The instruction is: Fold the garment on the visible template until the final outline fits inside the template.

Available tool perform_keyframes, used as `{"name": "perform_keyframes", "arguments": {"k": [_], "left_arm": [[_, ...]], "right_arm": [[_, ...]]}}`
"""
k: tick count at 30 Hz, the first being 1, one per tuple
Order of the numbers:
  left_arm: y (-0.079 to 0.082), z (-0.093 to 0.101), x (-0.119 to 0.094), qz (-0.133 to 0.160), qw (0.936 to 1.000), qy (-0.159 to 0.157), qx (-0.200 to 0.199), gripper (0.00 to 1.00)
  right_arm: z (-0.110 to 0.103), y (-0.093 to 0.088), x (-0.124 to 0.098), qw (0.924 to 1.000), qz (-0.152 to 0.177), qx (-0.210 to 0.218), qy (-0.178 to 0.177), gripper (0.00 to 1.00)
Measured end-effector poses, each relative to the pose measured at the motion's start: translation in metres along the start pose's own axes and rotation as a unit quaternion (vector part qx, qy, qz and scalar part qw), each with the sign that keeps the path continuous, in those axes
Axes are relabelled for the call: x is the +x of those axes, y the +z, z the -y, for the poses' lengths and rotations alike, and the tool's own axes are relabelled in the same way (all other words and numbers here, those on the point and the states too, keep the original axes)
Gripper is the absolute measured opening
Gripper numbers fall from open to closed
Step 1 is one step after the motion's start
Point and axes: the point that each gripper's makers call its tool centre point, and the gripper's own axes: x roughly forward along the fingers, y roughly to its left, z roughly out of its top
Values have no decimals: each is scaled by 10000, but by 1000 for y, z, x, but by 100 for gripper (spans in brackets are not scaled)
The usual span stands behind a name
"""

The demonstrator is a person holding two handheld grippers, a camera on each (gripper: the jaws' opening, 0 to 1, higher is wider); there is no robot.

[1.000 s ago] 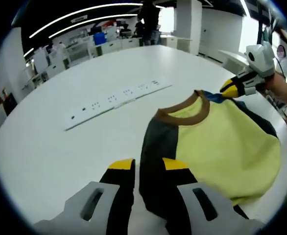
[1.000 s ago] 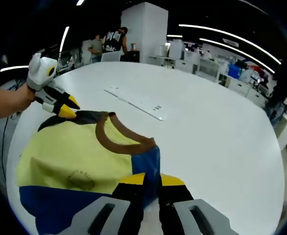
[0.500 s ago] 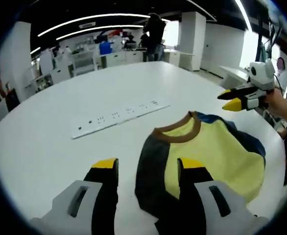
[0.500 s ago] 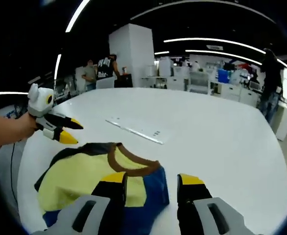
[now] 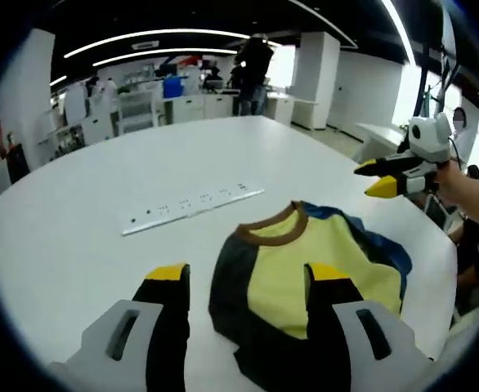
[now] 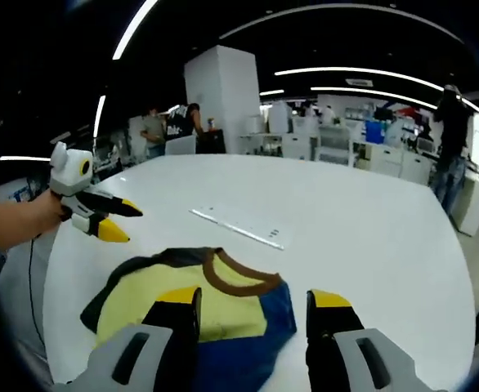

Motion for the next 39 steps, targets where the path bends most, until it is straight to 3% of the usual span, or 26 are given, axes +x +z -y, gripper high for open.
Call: {"name": "perform_keyframes", "arguments": {"k": [13,29,39], "left_arm": [[0,25,-33,122,9997,-134,168,52],[-30,36,-48,-37,9998,-172,122,49],[-54,30,-56,-184,9998,-110,13,47]], "right_arm": [[-28,-1,-32,9999,118,-67,81,50],[-58,-24,-56,9998,42,-115,146,48],[-75,-33,-61,9997,40,-61,219,47]]}}
